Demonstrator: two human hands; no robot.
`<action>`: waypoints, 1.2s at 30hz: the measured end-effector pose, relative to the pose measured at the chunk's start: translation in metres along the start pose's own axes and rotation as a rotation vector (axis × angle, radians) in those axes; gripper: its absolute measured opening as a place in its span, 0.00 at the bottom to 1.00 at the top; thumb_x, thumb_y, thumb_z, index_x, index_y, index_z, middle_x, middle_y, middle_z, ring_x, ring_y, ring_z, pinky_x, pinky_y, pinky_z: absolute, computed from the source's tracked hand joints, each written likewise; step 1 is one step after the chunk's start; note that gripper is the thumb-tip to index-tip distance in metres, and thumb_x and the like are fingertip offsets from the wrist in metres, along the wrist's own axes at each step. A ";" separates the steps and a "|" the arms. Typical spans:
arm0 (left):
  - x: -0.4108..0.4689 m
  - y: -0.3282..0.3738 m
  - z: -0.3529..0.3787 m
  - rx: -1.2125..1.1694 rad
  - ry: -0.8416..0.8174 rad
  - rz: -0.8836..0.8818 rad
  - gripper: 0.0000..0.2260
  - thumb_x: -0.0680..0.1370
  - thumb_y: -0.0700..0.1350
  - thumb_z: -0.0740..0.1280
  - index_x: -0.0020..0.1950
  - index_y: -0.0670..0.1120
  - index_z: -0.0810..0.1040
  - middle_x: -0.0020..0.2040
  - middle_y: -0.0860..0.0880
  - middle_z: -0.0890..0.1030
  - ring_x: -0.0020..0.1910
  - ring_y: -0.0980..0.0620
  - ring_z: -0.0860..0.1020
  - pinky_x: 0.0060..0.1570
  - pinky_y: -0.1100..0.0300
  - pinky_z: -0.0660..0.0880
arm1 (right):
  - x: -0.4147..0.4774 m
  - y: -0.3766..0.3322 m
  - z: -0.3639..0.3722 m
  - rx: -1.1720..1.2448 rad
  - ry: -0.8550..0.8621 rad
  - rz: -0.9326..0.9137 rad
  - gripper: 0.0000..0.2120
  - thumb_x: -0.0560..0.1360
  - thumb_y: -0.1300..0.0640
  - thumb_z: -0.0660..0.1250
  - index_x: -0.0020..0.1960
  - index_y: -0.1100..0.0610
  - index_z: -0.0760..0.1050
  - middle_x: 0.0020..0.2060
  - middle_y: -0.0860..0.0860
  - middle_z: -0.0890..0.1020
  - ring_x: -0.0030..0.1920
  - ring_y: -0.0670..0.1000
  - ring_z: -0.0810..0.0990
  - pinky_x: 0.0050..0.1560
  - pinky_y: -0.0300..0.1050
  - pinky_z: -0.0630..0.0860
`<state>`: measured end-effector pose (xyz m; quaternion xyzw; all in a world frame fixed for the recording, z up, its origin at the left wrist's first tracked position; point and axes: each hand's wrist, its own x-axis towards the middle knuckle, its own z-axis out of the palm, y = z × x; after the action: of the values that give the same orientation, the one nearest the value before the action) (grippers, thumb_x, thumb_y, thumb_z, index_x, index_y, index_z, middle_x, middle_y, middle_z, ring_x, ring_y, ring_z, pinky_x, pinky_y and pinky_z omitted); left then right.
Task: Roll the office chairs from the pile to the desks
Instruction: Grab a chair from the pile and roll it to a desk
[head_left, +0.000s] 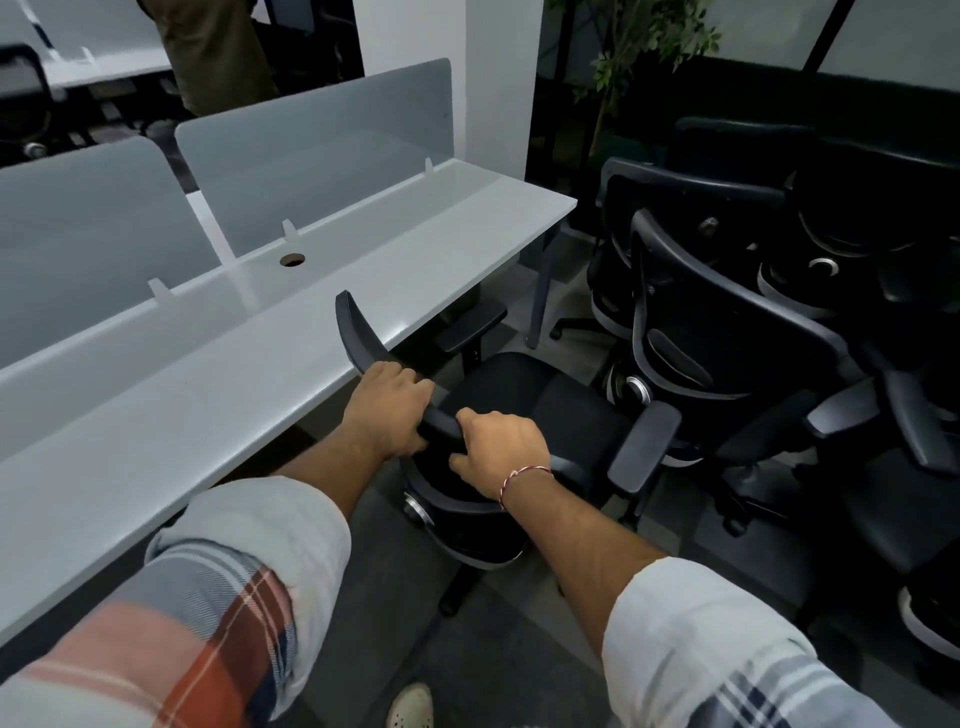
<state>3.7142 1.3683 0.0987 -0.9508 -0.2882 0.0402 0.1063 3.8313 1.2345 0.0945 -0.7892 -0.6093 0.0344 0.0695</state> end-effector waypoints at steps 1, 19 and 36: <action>-0.005 0.008 -0.002 0.009 -0.003 -0.008 0.18 0.70 0.62 0.70 0.52 0.52 0.75 0.49 0.51 0.77 0.53 0.49 0.75 0.61 0.53 0.68 | -0.006 0.005 -0.001 -0.007 -0.005 -0.015 0.14 0.75 0.44 0.66 0.54 0.53 0.71 0.37 0.49 0.75 0.39 0.55 0.79 0.38 0.47 0.71; -0.091 0.169 -0.028 -0.105 0.113 0.034 0.23 0.68 0.71 0.64 0.40 0.51 0.71 0.38 0.53 0.78 0.41 0.50 0.76 0.43 0.53 0.68 | -0.132 0.094 -0.025 -0.156 -0.130 -0.245 0.19 0.70 0.37 0.68 0.50 0.50 0.70 0.46 0.51 0.81 0.48 0.55 0.80 0.41 0.47 0.68; -0.265 0.222 -0.045 -0.124 -0.048 -0.192 0.21 0.69 0.68 0.66 0.40 0.52 0.68 0.31 0.55 0.68 0.35 0.50 0.73 0.36 0.56 0.66 | -0.275 0.052 -0.025 -0.212 -0.106 -0.381 0.14 0.67 0.40 0.67 0.44 0.47 0.67 0.36 0.47 0.73 0.42 0.55 0.80 0.38 0.46 0.67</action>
<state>3.6203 1.0331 0.0969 -0.9224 -0.3822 0.0348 0.0439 3.8147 0.9540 0.1027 -0.6598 -0.7504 -0.0024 -0.0408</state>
